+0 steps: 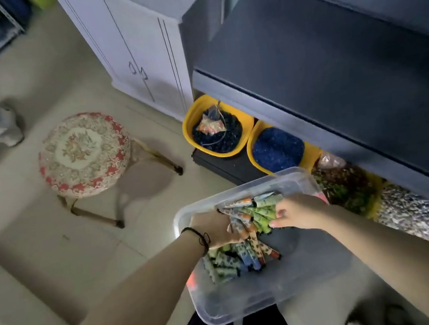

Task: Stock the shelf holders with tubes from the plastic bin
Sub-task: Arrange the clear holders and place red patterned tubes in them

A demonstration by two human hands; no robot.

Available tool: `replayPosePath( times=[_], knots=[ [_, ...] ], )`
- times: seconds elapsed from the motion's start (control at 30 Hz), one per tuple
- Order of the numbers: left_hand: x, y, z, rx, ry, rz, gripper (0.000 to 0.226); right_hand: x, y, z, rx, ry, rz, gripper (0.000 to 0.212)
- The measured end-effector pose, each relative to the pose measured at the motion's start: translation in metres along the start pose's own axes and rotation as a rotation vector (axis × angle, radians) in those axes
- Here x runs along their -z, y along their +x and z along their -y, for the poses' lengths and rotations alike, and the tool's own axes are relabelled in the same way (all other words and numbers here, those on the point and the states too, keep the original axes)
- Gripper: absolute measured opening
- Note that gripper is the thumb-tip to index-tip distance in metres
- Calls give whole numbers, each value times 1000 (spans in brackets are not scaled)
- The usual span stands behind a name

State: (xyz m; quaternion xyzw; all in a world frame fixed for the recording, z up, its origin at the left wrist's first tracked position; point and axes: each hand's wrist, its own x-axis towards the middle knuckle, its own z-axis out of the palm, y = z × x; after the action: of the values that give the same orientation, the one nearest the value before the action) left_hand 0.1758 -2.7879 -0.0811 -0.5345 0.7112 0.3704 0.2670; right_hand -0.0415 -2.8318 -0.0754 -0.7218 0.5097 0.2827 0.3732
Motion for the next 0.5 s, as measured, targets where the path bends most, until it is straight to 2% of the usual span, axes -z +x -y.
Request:
replayPosePath(
  times=[0.13,0.3,0.37,0.5],
  knots=[
    [-63,57,-6,56,-234,31,46,-61,46,-27,-66,138,60,39],
    [-110,120,-22,8,-386,-65,44,-118,90,-51,-113,234,67,34],
    [-118,139,-28,-1,-390,-119,42,-135,105,-57,-144,266,69,36],
    [-137,166,-29,-14,-280,-116,32,-165,131,-68,-190,364,53,35]
  ],
)
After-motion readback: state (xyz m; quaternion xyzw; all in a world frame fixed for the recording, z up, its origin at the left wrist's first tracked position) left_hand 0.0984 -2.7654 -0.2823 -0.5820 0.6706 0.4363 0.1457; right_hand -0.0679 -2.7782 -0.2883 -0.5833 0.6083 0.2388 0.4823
